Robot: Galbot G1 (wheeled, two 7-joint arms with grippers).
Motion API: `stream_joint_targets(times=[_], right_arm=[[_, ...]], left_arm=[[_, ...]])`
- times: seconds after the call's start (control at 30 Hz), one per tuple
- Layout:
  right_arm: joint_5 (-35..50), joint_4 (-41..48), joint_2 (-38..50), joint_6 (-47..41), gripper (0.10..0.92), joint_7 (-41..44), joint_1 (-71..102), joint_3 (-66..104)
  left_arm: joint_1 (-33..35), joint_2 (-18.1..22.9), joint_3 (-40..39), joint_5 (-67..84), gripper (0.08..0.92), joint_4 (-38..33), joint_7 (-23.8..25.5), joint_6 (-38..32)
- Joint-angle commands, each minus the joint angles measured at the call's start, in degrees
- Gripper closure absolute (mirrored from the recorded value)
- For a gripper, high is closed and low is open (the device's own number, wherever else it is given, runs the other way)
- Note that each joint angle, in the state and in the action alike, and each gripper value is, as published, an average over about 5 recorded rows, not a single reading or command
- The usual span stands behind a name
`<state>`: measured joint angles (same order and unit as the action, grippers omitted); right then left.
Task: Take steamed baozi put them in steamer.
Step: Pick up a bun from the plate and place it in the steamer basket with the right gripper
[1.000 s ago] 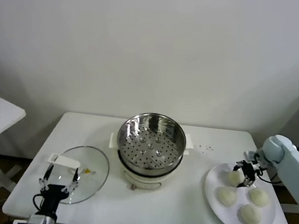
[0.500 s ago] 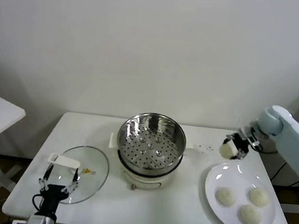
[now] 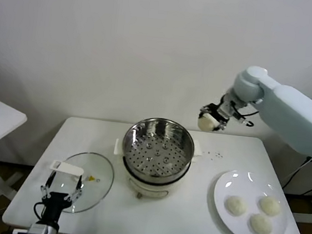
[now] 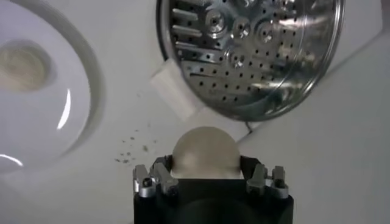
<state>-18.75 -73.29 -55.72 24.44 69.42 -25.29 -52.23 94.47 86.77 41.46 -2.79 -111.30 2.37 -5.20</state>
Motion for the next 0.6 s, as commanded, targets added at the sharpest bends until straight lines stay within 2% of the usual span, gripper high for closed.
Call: stream_joint_targets(times=[0.03, 0.27, 0.6], right_arm=[[-4.9, -0.8, -11.1, 3.8, 0.304, -0.2, -2.6, -3.0], [-12.1, 4.8, -18.5, 6.1, 0.304, -0.8, 3.5, -2.0], [-18.9, 9.1, -19.3, 7.8, 0.304, -1.1, 8.9, -0.8]], left_arm=[[0.1, -0.1, 0.1, 0.0, 0.177, -0.2, 0.0, 0.1], [0.5, -0.3, 0.5, 0.1, 0.177, -0.9, 0.0, 0.3], [1.3, -0.2, 0.9, 0.5, 0.177, -0.7, 0.0, 0.0]])
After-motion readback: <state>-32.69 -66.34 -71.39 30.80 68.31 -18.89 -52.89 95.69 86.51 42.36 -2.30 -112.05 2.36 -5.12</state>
